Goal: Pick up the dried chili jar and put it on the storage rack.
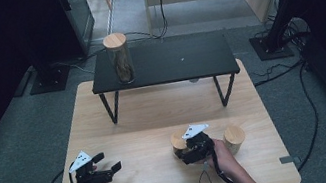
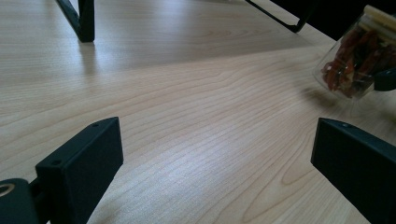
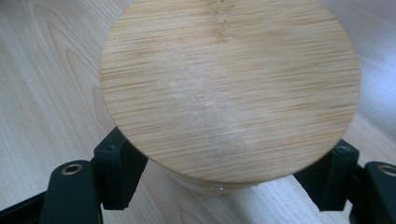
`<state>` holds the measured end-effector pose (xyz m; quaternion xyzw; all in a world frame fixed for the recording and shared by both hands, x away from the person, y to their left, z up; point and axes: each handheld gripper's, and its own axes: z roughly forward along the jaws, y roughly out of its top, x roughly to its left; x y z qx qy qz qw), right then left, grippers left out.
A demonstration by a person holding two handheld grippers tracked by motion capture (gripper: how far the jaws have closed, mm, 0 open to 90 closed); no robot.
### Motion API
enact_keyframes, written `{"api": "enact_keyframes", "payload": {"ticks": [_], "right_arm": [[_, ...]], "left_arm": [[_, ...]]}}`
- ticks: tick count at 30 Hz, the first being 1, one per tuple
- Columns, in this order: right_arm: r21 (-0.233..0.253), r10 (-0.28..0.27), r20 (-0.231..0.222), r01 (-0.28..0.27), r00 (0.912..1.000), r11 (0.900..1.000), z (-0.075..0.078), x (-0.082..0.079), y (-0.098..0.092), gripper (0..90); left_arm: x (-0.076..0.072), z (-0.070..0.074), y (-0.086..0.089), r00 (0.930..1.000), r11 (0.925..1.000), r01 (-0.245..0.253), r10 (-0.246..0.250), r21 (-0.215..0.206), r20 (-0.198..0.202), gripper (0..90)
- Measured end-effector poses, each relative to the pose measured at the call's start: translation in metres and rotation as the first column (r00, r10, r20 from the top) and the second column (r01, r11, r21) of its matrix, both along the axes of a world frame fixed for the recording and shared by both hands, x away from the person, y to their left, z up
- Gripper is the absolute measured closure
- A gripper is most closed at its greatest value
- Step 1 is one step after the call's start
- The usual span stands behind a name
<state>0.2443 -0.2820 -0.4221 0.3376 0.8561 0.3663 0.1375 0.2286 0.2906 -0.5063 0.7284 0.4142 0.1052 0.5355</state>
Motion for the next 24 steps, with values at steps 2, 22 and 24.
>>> {"api": "enact_keyframes", "payload": {"ticks": [2,22,24], "right_arm": [[0.001,0.003,0.001,-0.003,1.0000,1.000,0.006,0.000,-0.001,25.7],[-0.012,0.054,0.046,-0.053,0.9975,0.999,0.075,0.017,0.000,25.7],[-0.024,0.058,0.055,-0.057,0.9968,0.998,0.084,0.020,0.002,25.7]], "left_arm": [[0.000,0.000,0.000,1.0000,1.0000,0.001,-0.001,0.001,-0.001,2.2],[0.001,0.000,0.000,1.0000,1.0000,0.007,-0.007,0.004,0.000,2.2],[0.001,0.000,0.000,1.0000,1.0000,0.006,-0.006,0.000,-0.001,2.2]]}}
